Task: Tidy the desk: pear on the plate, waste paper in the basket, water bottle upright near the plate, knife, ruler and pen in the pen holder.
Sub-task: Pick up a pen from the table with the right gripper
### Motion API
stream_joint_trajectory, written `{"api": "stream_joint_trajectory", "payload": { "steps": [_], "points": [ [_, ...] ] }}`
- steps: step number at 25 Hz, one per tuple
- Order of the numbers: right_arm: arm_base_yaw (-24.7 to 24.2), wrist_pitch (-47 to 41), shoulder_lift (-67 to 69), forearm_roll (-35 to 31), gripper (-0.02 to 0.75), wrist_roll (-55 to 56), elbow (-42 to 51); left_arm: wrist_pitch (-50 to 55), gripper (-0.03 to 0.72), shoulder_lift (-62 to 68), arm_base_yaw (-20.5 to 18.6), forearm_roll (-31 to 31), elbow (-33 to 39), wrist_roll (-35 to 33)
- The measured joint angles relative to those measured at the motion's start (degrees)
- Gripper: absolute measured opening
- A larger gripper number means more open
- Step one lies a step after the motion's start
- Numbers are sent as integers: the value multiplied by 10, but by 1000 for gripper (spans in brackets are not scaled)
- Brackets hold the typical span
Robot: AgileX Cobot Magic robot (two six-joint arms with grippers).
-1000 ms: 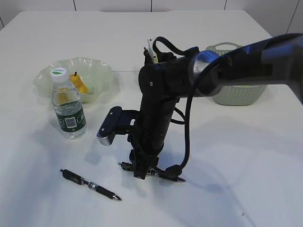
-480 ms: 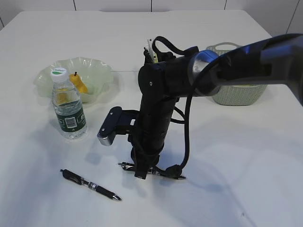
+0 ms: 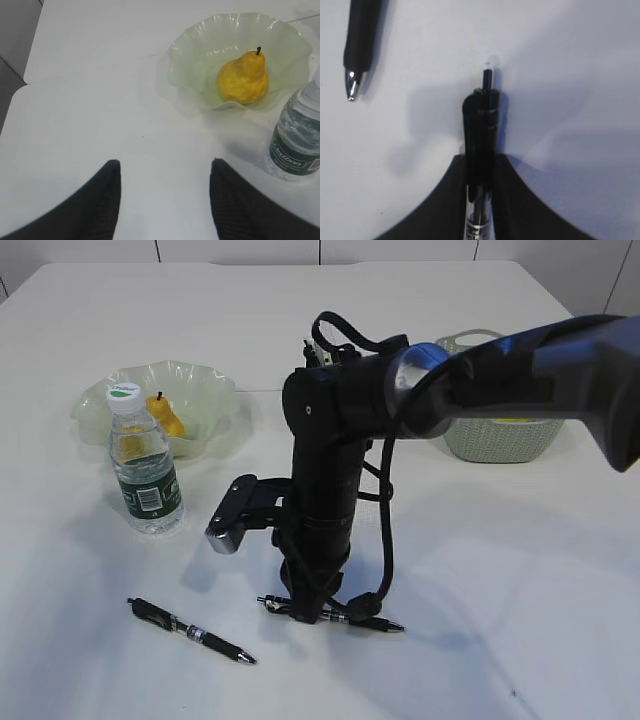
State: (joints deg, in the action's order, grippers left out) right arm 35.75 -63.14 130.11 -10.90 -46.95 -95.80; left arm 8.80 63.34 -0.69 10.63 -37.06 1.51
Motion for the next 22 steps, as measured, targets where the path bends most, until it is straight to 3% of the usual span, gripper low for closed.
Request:
{"api": "stream_joint_trajectory", "payload": {
  "steps": [22],
  "points": [
    [1,-42,10,9,71,27,-52,0,402,0,0,0,0,0]
  ]
}}
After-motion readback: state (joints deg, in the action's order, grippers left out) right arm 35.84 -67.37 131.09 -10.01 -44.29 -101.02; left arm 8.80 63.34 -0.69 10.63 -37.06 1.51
